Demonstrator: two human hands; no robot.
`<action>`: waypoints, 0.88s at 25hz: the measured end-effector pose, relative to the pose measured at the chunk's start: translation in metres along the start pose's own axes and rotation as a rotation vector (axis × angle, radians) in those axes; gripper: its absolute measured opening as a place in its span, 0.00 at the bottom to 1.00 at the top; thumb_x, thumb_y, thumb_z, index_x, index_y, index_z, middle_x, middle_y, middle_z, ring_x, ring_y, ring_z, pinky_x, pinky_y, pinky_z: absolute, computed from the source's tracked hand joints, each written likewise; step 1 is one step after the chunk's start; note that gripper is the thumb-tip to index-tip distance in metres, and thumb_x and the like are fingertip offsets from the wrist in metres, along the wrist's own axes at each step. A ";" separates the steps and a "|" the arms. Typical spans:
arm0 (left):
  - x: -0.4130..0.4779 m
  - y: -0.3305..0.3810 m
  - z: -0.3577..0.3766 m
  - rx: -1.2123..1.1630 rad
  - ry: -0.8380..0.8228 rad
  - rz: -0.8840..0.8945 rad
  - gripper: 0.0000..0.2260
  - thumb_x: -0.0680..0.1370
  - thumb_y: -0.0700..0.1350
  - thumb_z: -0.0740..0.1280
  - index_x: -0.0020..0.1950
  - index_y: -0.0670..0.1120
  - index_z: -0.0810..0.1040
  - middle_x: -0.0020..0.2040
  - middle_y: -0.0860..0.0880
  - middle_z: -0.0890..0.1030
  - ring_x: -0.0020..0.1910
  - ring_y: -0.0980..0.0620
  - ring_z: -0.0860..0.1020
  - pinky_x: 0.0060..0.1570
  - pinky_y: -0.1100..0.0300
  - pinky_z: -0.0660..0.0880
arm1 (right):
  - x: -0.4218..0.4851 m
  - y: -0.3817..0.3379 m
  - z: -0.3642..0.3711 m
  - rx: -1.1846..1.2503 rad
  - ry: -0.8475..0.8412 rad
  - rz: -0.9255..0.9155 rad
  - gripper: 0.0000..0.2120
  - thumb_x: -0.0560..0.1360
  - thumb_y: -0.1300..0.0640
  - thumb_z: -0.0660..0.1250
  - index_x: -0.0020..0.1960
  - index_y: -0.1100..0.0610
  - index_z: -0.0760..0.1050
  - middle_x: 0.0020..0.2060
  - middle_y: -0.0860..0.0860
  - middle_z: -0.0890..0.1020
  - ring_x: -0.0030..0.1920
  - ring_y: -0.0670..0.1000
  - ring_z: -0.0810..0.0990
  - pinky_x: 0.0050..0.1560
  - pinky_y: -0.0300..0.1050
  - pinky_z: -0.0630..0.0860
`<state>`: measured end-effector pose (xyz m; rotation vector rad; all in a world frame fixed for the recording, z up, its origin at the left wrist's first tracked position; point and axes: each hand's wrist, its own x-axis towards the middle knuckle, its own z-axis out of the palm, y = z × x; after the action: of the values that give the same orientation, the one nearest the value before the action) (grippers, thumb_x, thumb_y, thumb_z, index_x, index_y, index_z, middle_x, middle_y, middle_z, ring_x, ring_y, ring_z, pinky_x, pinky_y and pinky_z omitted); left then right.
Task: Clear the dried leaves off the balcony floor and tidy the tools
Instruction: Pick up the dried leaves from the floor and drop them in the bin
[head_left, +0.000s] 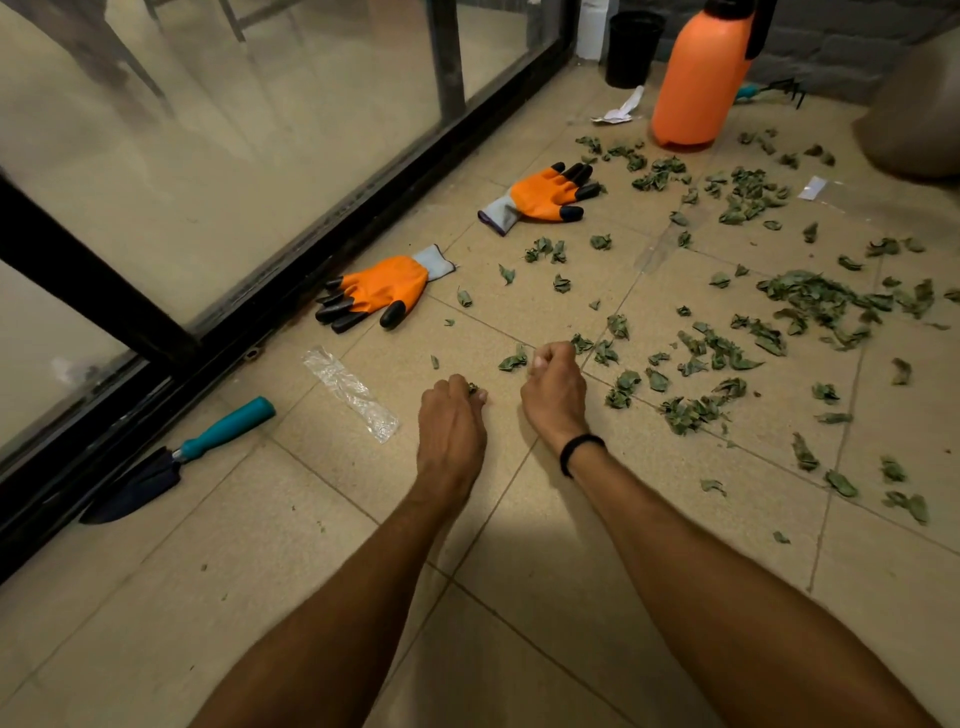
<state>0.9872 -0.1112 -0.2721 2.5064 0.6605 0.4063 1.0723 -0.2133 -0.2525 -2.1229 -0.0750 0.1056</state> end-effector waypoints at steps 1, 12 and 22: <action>0.000 0.001 -0.001 -0.118 0.045 -0.069 0.08 0.85 0.50 0.56 0.50 0.49 0.71 0.44 0.50 0.75 0.43 0.51 0.72 0.43 0.51 0.75 | 0.007 -0.002 0.003 -0.088 -0.046 -0.063 0.07 0.82 0.59 0.58 0.59 0.58 0.69 0.53 0.55 0.76 0.55 0.55 0.75 0.52 0.48 0.73; 0.045 -0.014 -0.014 0.023 0.148 -0.216 0.14 0.83 0.50 0.53 0.44 0.44 0.73 0.39 0.45 0.76 0.38 0.48 0.72 0.42 0.50 0.73 | 0.021 -0.008 0.008 0.242 0.054 0.197 0.11 0.79 0.60 0.56 0.47 0.59 0.76 0.40 0.52 0.78 0.41 0.51 0.74 0.35 0.43 0.67; 0.051 -0.008 0.004 0.213 0.092 -0.305 0.08 0.84 0.49 0.55 0.58 0.47 0.70 0.49 0.47 0.76 0.44 0.49 0.71 0.47 0.52 0.74 | 0.082 -0.049 0.049 -0.054 -0.231 -0.098 0.28 0.77 0.43 0.67 0.71 0.57 0.66 0.65 0.58 0.75 0.65 0.58 0.73 0.60 0.47 0.71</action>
<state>1.0283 -0.0800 -0.2721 2.5350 1.1581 0.3549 1.1479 -0.1383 -0.2400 -2.1484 -0.3214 0.2933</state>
